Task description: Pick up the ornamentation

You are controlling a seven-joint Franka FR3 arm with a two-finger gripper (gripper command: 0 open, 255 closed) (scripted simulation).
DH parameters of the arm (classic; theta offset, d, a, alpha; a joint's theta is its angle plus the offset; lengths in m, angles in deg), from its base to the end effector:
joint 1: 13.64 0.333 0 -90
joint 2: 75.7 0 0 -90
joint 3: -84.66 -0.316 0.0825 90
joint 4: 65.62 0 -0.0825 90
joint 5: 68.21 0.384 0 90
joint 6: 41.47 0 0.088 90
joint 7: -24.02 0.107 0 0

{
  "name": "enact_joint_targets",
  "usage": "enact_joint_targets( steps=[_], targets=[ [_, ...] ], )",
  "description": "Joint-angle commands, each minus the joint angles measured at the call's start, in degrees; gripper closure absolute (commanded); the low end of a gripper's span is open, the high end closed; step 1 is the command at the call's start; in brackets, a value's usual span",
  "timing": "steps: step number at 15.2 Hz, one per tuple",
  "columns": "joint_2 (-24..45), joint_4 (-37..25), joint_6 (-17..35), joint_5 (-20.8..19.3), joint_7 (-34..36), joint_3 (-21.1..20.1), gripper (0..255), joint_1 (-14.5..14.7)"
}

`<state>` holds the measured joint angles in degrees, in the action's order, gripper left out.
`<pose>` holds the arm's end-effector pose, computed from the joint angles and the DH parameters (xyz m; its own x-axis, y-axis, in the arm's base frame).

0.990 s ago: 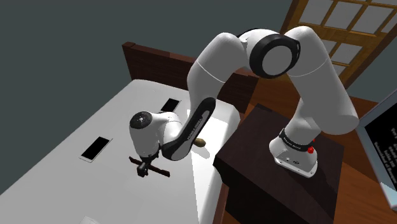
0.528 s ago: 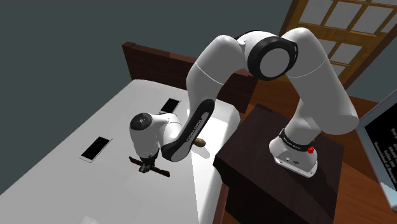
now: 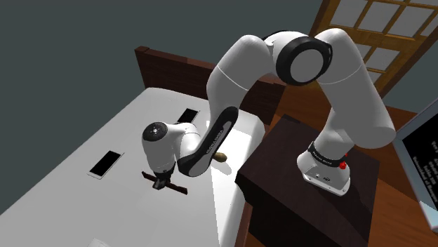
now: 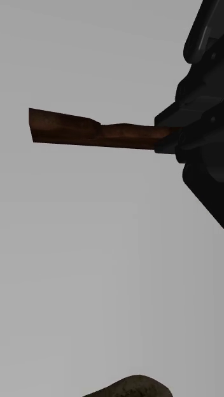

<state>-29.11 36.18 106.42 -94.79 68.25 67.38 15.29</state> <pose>0.4532 0.4672 0.1195 0.9440 0.3233 0.0657 0.3241 -0.9460 -0.0018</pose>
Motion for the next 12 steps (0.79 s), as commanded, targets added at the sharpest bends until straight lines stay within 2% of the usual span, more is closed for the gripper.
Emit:
enact_joint_targets(
  steps=[1,12],
  targets=[
    [-1.2,0.6,-0.7,0.4,-0.2,-0.5,255,-0.4],
    [-8.0,2.7,-5.4,3.0,-2.1,-3.3,255,-2.5]
  ],
)
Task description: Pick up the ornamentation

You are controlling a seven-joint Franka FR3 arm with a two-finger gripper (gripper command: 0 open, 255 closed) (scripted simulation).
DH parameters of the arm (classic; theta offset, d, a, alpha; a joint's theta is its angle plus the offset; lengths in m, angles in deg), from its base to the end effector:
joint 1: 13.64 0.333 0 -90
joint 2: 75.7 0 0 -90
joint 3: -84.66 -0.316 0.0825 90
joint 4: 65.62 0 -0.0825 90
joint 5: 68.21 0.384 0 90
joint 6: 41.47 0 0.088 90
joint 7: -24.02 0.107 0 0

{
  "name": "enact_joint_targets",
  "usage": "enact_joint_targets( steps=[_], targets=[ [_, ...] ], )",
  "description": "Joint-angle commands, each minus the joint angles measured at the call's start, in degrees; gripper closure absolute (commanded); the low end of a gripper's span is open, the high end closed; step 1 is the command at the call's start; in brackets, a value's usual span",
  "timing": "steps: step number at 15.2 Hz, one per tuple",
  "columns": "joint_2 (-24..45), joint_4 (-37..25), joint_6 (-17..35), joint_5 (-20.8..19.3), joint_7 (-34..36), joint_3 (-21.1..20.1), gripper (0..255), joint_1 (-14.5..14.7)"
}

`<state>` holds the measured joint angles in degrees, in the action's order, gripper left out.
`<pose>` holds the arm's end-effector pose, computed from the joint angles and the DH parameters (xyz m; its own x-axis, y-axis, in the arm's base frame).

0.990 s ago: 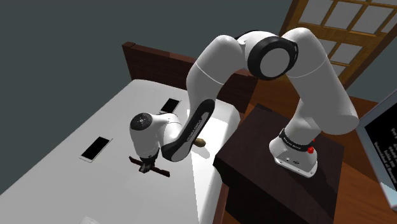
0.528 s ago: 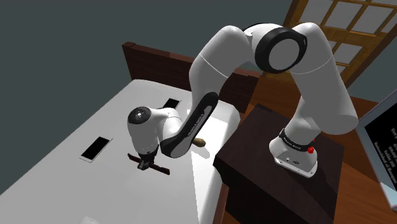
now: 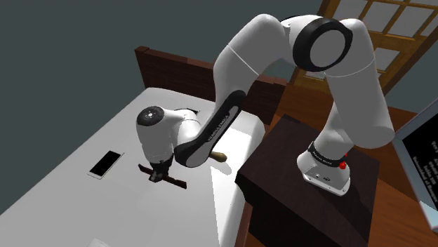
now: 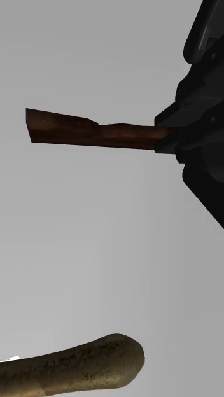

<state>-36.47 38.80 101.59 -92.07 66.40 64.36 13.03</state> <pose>0.4528 0.4670 0.1815 0.9440 0.3233 0.0661 0.3241 -0.9460 -0.0020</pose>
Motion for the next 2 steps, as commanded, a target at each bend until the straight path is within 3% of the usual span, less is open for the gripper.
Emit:
enact_joint_targets(
  steps=[1,2],
  targets=[
    [-0.7,0.1,-0.6,0.3,-0.2,-0.3,255,-0.2],
    [-0.7,0.1,-0.6,0.3,-0.2,-0.3,255,-0.2]
  ],
)
